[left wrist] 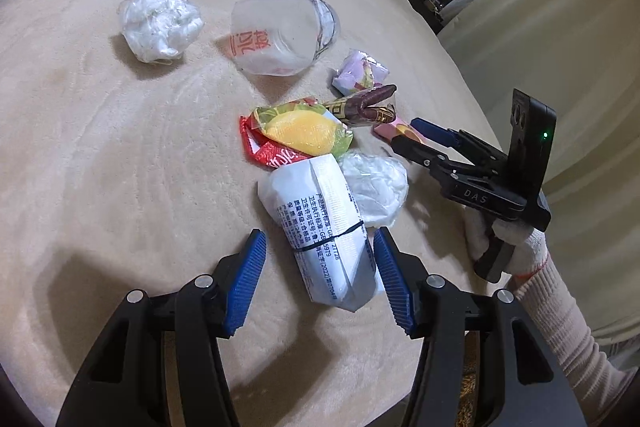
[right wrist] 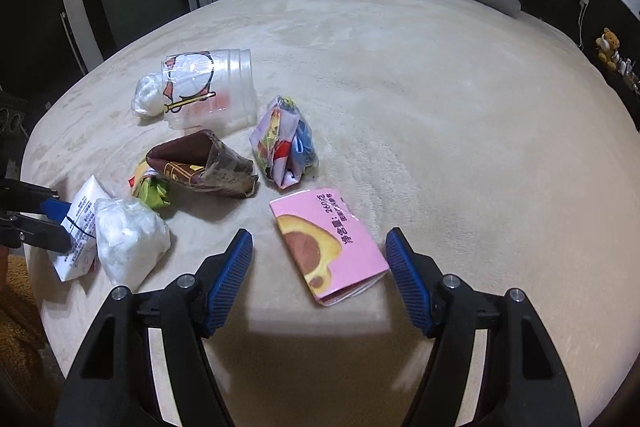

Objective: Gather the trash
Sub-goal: 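Grasp the white wrapped packet with the left tool while the right tool grasps the pink carton, then carry the white packet and pink carton down toward the trash bag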

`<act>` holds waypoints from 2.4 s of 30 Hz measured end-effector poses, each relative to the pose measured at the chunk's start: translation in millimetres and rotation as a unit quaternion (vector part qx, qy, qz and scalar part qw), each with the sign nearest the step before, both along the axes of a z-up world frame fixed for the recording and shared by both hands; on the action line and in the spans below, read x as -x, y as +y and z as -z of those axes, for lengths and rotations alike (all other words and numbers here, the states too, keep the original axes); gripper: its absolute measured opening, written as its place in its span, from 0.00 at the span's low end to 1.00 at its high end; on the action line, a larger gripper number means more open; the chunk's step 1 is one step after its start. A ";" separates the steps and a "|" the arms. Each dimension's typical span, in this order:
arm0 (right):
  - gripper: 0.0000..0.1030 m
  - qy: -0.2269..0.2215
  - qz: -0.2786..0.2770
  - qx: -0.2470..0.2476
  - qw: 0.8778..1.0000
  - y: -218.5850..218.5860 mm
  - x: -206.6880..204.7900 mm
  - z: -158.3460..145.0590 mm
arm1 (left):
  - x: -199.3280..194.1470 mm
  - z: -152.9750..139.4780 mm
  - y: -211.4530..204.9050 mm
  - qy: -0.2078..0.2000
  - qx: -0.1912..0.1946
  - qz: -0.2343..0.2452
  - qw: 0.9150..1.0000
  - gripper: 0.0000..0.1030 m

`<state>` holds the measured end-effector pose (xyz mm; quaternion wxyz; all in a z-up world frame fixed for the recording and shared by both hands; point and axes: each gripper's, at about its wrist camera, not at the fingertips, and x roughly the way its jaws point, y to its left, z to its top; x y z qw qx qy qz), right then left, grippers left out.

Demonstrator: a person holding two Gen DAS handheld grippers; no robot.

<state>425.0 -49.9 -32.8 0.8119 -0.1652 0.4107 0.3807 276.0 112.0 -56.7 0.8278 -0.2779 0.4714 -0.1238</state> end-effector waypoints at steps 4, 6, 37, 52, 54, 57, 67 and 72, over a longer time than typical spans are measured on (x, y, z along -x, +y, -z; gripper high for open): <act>0.54 0.009 -0.011 0.010 1.000 5.9 -4.6 5.3 | -6.4 0.2 -3.7 0.002 -0.015 0.008 1.000 0.48; 0.48 0.007 -0.006 0.014 1.000 6.0 -4.6 7.4 | -6.6 1.4 -3.9 0.002 -0.019 0.008 1.000 0.44; 0.38 -0.030 0.067 -0.071 0.995 -53.9 103.5 -57.7 | 73.5 -54.1 -15.6 -0.114 -0.022 -0.037 0.993 0.40; 0.38 -0.037 0.101 -0.149 0.983 -94.0 211.4 -77.7 | 164.5 -58.6 -30.3 -0.174 0.021 -0.071 0.982 0.40; 0.38 -0.035 0.103 -0.157 0.982 -98.7 222.8 -78.4 | 175.9 -58.7 -33.7 -0.183 0.020 -0.072 0.980 0.40; 0.38 -0.035 0.107 -0.163 0.980 -103.9 242.7 -77.2 | 192.0 -58.5 -38.2 -0.195 0.023 -0.074 0.978 0.40; 0.38 -0.037 0.109 -0.169 0.979 -110.3 296.1 -74.1 | 235.1 -57.7 -65.6 -0.217 0.021 -0.060 0.974 0.40; 0.38 -0.027 0.118 -0.168 0.978 -114.1 316.9 -72.0 | 250.0 -54.3 -80.1 -0.213 0.015 -0.053 0.975 0.40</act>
